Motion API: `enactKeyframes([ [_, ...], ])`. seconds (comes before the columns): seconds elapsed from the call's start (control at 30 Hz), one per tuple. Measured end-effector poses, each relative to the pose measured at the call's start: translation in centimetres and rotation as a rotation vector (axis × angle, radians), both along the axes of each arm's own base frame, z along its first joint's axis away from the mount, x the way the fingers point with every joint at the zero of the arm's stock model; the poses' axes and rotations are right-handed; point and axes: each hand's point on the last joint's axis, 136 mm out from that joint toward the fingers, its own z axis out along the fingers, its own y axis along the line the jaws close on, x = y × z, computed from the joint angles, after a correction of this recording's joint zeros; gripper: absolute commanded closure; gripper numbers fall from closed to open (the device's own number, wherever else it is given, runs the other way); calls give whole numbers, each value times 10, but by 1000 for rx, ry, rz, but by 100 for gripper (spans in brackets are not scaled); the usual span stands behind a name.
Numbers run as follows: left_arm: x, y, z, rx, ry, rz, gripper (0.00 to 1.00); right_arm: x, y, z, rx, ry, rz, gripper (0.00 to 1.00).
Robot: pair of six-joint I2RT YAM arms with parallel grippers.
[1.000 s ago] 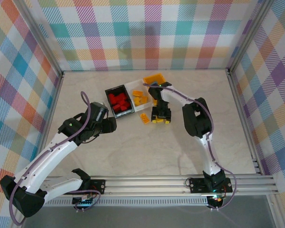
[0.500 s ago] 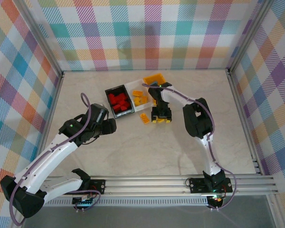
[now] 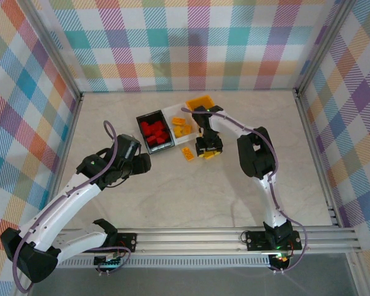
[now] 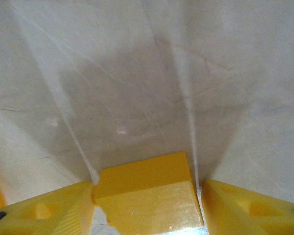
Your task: Sort the legos into containers by color
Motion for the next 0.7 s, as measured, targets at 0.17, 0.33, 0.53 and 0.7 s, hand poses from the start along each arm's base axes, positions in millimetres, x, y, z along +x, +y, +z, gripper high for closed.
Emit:
enactKeyframes([
  [0.17, 2, -1, -5, 9, 15, 0, 30, -1, -2, 1, 6, -16, 18, 52],
  [0.33, 4, -2, -8, 11, 29, 1, 30, 0, -3, 3, 7, -28, 29, 59],
  [0.53, 5, -2, -8, 9, 26, 2, 30, 0, -1, 7, 17, -32, 29, 58],
  [0.7, 3, -3, -11, 9, 34, -1, 30, 15, 20, 45, 121, -87, 3, 57],
])
